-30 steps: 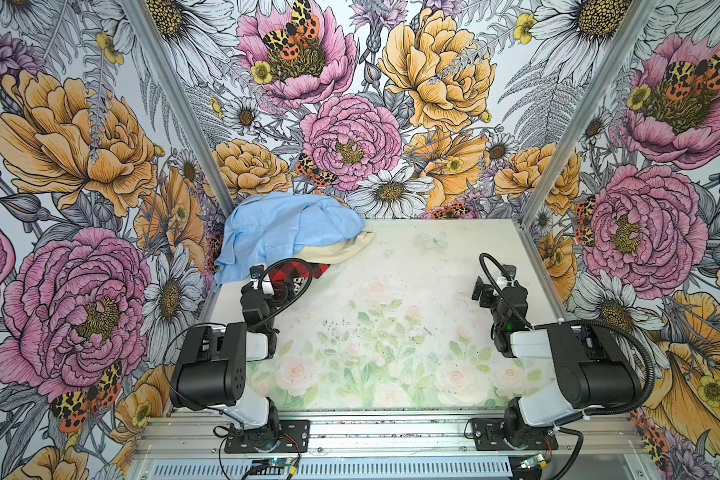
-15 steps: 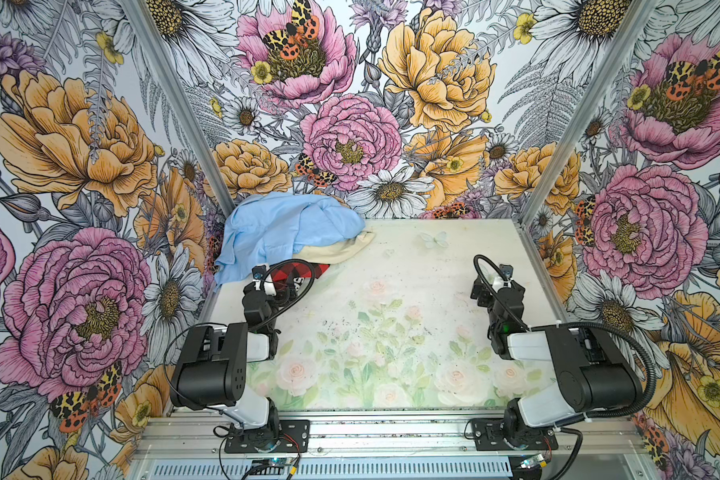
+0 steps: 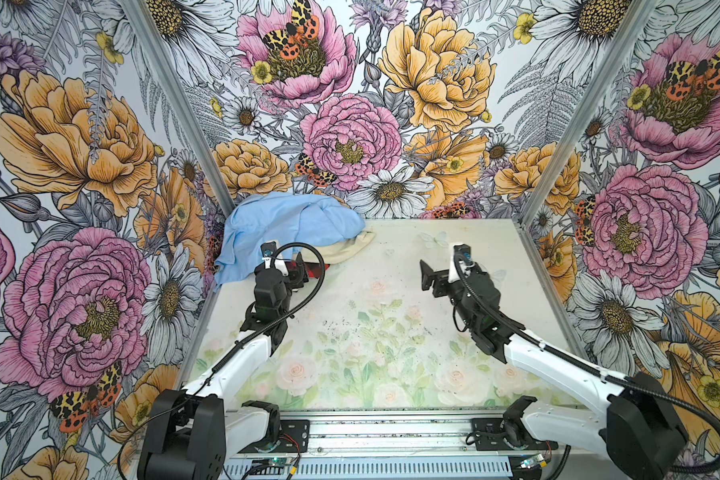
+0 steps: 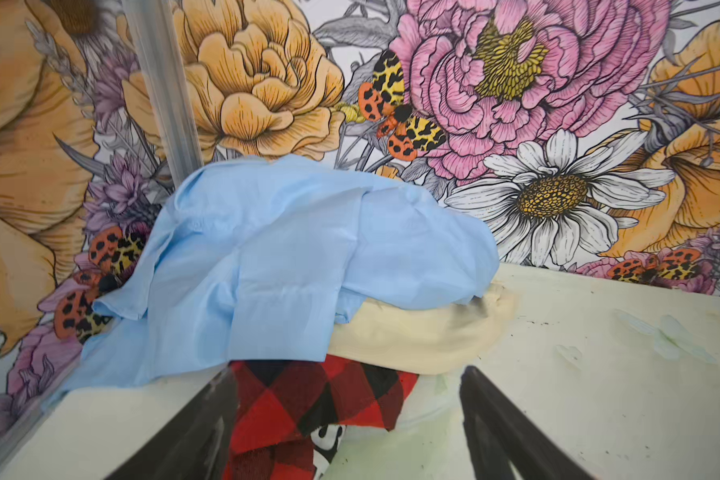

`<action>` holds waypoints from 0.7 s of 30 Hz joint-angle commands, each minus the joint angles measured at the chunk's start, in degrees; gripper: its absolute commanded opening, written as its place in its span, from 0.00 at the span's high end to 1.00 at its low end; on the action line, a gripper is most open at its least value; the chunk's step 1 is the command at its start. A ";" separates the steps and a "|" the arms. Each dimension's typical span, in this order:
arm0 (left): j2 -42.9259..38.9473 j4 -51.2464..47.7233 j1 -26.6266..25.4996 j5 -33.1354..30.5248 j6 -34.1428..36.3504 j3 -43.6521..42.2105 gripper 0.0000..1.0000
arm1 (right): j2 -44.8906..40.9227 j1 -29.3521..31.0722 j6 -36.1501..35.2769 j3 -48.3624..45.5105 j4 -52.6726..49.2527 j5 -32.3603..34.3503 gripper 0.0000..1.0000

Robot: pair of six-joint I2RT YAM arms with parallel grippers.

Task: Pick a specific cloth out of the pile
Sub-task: 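Lower the left gripper toward the red plaid shirt under the pile, then grasp the red plaid shirt with the left gripper and pull it out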

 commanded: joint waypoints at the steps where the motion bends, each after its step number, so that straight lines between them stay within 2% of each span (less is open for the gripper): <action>1: 5.16 -25.82 1.04 -3.04 -8.15 5.28 0.22 | 5.01 4.59 3.35 -1.14 -1.30 -9.51 0.00; 3: 8.58 -29.11 2.08 -1.30 -9.69 7.82 0.26 | 5.85 4.94 3.95 -2.01 4.94 -18.07 0.00; 5: 11.80 -30.41 3.76 0.73 -11.44 9.65 0.29 | 5.41 5.50 3.58 -3.35 8.48 -20.67 0.00; 8: 15.11 -30.56 6.43 2.19 -13.35 12.14 0.37 | 5.03 5.53 3.07 -5.82 12.87 -21.28 0.00; 12: 17.04 -29.99 7.19 -2.53 -12.53 14.71 0.37 | 6.22 5.53 2.79 -5.57 13.91 -22.86 0.01; 21: 24.61 -30.39 9.37 0.37 -11.42 19.28 0.39 | 5.91 5.44 2.04 -5.59 13.30 -23.26 0.00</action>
